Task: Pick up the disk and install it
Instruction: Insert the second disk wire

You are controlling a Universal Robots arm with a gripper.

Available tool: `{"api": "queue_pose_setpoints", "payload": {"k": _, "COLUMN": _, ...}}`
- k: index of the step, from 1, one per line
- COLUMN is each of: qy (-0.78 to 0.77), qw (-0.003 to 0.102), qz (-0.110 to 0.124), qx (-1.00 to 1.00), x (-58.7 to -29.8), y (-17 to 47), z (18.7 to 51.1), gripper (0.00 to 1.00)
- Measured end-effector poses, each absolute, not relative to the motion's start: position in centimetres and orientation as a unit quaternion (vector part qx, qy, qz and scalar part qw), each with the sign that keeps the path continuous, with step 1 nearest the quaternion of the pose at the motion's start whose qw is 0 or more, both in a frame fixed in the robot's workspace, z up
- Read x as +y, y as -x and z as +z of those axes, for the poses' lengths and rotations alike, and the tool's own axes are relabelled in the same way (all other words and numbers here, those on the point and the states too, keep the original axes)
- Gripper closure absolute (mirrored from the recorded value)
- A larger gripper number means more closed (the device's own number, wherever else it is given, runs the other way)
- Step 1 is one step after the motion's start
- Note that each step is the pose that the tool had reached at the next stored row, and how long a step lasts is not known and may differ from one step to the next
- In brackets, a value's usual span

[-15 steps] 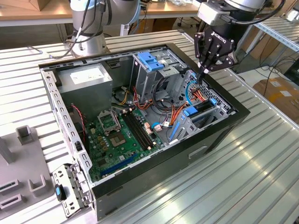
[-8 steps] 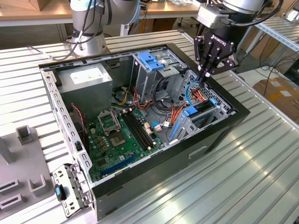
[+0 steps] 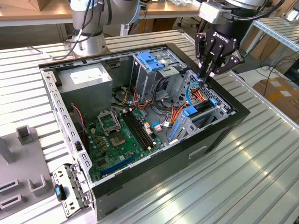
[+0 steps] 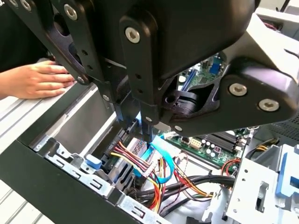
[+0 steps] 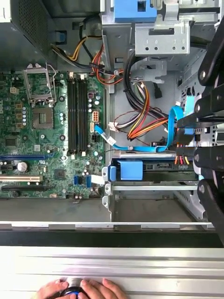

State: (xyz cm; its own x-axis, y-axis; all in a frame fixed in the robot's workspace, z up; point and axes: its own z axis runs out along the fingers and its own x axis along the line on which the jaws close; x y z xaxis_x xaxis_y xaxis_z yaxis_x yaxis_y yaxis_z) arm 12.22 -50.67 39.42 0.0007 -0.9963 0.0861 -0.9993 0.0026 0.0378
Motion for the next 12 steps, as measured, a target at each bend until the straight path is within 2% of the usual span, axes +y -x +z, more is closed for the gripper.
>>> {"api": "queue_pose_setpoints", "payload": {"k": 5, "qy": -0.706, "qw": 0.052, "qz": 0.023, "qx": -0.706, "x": -50.6, "y": -12.6, "z": 39.1, "gripper": 0.70}}
{"api": "queue_pose_setpoints", "payload": {"k": 12, "qy": -0.705, "qw": 0.057, "qz": 0.028, "qx": -0.706, "x": -50.3, "y": -12.7, "z": 37.5, "gripper": 0.71}}
